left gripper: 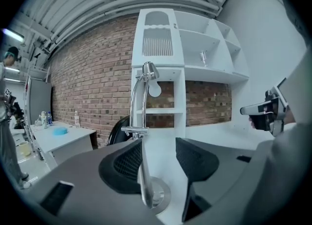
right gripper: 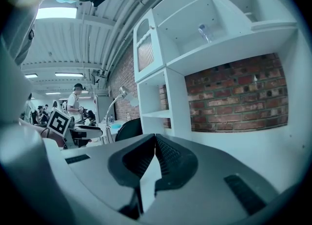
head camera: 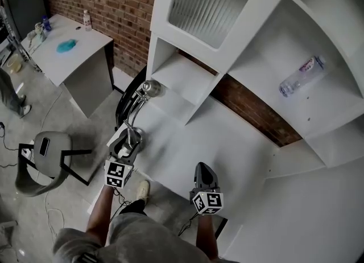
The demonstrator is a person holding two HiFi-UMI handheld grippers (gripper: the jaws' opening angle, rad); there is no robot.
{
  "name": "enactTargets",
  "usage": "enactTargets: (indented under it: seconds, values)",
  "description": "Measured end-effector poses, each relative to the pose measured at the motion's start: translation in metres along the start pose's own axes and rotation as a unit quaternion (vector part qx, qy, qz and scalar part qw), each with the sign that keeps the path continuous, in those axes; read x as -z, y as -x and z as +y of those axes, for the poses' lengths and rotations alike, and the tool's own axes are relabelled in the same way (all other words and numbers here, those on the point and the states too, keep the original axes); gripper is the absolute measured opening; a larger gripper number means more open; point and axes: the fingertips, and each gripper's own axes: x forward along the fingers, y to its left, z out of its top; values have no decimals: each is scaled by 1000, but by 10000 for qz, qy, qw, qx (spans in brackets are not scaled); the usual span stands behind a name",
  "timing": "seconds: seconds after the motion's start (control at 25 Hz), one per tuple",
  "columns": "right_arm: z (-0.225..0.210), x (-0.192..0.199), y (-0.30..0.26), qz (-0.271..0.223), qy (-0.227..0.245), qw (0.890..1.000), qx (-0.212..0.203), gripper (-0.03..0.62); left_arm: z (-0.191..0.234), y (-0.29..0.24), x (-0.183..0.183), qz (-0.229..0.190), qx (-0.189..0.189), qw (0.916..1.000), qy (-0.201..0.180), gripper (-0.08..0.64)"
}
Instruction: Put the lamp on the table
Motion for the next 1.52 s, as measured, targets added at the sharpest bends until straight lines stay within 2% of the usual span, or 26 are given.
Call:
enactTargets:
  seconds: [0.56, 0.8, 1.04, 1.2, 1.52]
  values:
    - [16, -3, 42, -177, 65, 9997, -156, 23, -42, 56, -16, -158, -22, 9998, 81, 100]
    - [30, -1, 62, -233, 112, 9993, -264, 23, -58, 84, -26, -365, -114, 9993, -42, 48]
    - [36, 1, 87, -298, 103, 9992, -251, 23, -81, 109, -25, -435, 29, 9990, -27, 29]
    - [40, 1, 105, -370, 131, 9989, -248, 23, -97, 124, -17, -334, 166, 9993, -4, 12]
    - [45, 8, 141, -410, 153, 9988, -211, 23, -124, 154, -16, -530, 289, 9982, 67, 3]
